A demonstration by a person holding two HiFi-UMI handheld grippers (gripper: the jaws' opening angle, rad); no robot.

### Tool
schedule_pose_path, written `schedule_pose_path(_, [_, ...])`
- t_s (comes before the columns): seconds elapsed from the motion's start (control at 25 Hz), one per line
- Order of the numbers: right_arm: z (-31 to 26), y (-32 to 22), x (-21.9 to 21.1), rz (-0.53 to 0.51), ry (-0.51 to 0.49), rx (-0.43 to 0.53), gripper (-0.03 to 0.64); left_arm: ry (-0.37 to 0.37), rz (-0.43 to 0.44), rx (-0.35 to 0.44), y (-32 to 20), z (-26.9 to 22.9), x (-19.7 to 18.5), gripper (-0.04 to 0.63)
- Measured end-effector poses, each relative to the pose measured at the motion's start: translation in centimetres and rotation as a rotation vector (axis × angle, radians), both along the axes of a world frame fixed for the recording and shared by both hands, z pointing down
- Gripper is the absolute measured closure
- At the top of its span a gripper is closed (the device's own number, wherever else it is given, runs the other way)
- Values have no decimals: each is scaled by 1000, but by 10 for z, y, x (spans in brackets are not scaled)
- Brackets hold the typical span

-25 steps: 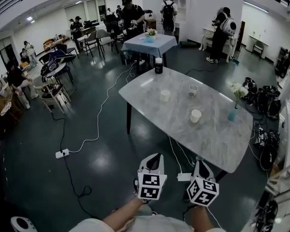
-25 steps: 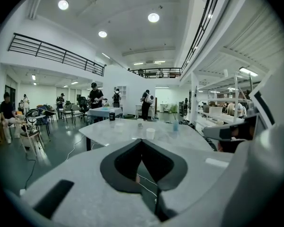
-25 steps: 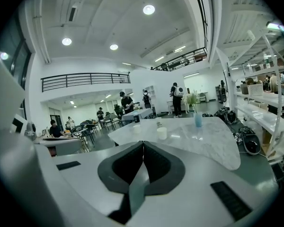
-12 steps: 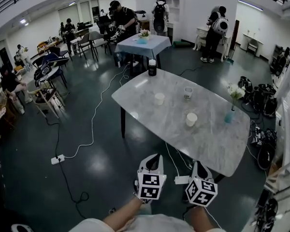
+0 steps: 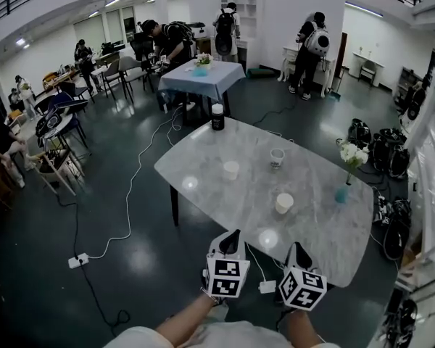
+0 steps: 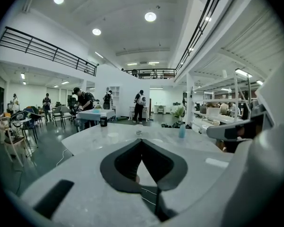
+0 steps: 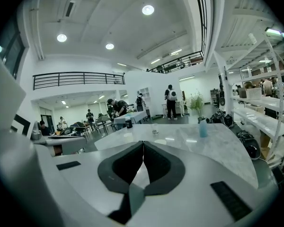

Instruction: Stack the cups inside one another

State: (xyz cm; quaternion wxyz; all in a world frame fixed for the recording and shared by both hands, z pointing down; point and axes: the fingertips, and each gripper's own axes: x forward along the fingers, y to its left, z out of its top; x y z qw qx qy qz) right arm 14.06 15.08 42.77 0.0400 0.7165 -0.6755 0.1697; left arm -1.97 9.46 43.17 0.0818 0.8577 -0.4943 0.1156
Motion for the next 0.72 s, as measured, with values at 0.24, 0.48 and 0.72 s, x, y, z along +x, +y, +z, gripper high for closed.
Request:
schedule_pose_path(0.24, [4, -52, 1, 22, -13, -19, 609, -7, 31, -23, -51, 8, 5, 600])
schedule_pose_path(0.48, [9, -104, -4, 37, -32, -27, 609, -28, 46, -39, -102, 13, 1, 600])
schedule_pose_path(0.72, [14, -151, -2, 80, -52, -35, 609, -55, 91, -42, -151, 15, 4, 600])
